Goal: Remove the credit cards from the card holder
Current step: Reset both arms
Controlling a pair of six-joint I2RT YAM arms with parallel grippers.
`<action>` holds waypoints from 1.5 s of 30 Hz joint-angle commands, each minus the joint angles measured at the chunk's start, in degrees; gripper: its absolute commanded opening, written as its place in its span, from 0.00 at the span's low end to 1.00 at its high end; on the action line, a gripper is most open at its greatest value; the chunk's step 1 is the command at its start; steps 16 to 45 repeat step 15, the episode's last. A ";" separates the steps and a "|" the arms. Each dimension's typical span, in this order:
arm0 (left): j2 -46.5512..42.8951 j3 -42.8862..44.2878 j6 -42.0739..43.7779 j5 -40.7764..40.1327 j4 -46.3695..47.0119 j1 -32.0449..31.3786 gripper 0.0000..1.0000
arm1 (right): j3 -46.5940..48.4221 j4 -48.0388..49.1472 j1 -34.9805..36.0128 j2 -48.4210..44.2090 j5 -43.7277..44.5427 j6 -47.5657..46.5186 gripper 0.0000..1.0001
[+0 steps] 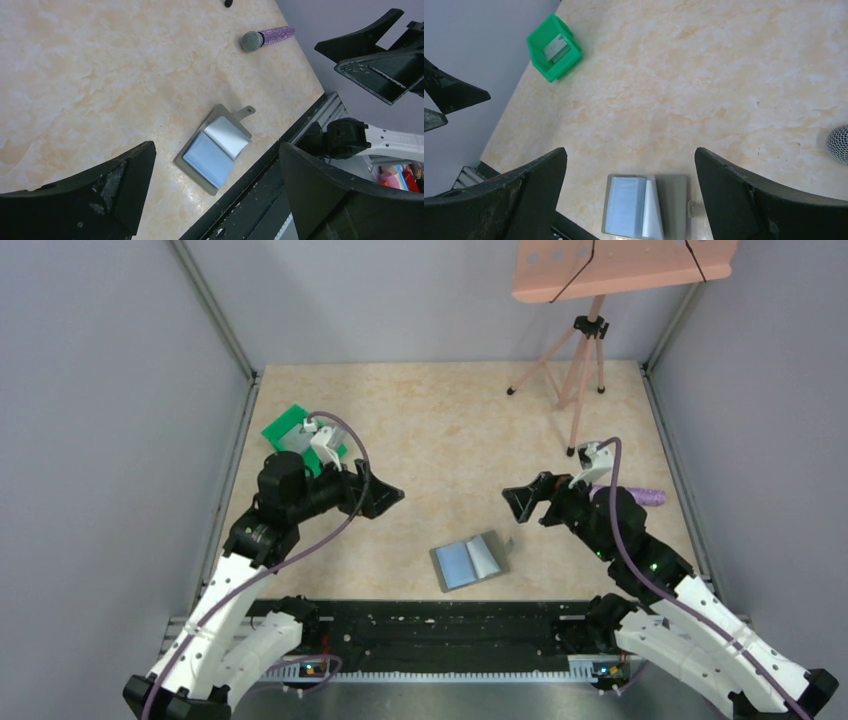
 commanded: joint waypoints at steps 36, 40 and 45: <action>-6.13 -0.80 4.07 -4.83 -4.24 -0.24 0.99 | 0.31 3.13 -0.32 0.43 -1.32 3.52 0.99; -6.13 -0.80 4.07 -4.83 -4.24 -0.24 0.99 | 0.31 3.13 -0.32 0.43 -1.32 3.52 0.99; -6.13 -0.80 4.07 -4.83 -4.24 -0.24 0.99 | 0.31 3.13 -0.32 0.43 -1.32 3.52 0.99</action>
